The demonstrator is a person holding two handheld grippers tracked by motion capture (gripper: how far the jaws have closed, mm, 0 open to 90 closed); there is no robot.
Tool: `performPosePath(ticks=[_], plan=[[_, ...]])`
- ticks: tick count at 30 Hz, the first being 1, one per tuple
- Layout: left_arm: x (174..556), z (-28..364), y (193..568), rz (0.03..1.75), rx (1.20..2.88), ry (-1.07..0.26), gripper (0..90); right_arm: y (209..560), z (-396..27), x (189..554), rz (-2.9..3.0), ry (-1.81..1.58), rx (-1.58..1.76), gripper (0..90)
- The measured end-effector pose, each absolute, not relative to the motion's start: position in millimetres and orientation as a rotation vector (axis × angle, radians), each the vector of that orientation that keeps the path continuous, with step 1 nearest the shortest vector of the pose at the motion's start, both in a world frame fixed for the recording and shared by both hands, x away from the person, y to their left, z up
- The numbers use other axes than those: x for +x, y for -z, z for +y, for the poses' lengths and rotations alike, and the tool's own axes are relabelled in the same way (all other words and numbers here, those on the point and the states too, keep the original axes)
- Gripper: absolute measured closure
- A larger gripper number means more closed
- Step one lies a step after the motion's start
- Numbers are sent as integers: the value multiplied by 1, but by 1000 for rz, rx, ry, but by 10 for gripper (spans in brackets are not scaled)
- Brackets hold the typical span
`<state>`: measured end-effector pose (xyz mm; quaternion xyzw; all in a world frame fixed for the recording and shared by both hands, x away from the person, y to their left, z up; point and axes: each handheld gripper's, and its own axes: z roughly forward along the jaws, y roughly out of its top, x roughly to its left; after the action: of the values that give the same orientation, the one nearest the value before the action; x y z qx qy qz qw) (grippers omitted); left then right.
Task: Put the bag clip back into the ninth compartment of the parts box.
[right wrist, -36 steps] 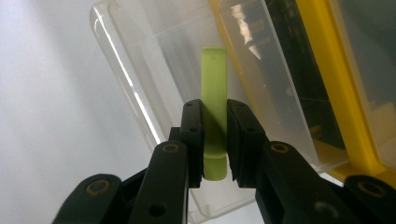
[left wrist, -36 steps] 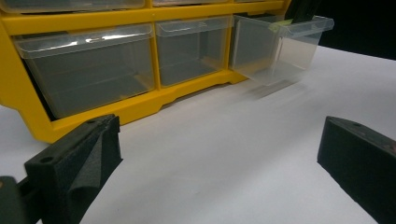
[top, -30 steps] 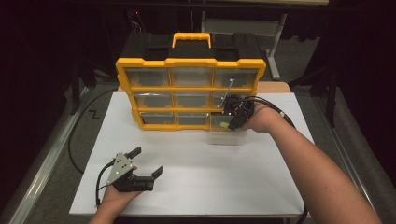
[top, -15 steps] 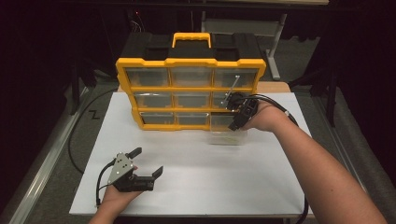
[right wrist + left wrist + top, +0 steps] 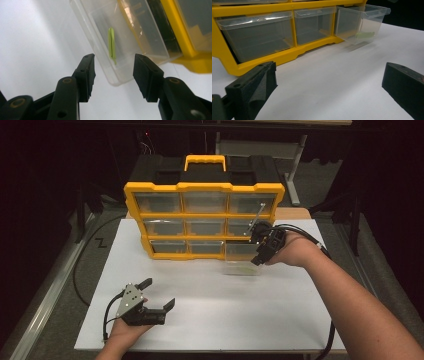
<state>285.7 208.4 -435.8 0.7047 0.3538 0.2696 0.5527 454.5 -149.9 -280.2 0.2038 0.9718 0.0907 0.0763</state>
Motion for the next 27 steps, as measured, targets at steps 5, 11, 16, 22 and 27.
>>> performPosePath(ticks=[5, 11, 16, 22, 27], plan=[[286, 208, 436, 836, 1668, -637, 3, 278, -159, 446, 2917, -286, 638, 502], [286, 208, 436, 838, 1669, -641, 3, 279, -169, 438, 2917, -278, 656, 455], [286, 208, 436, 838, 1670, -641, 3, 280, -177, 431, 2914, -280, 677, 424], [286, 208, 436, 839, 1670, -643, 3, 288, -186, 424, 2909, -272, 701, 362], [286, 208, 436, 841, 1669, -644, 3, 294, -193, 419, 2905, -272, 734, 313]])
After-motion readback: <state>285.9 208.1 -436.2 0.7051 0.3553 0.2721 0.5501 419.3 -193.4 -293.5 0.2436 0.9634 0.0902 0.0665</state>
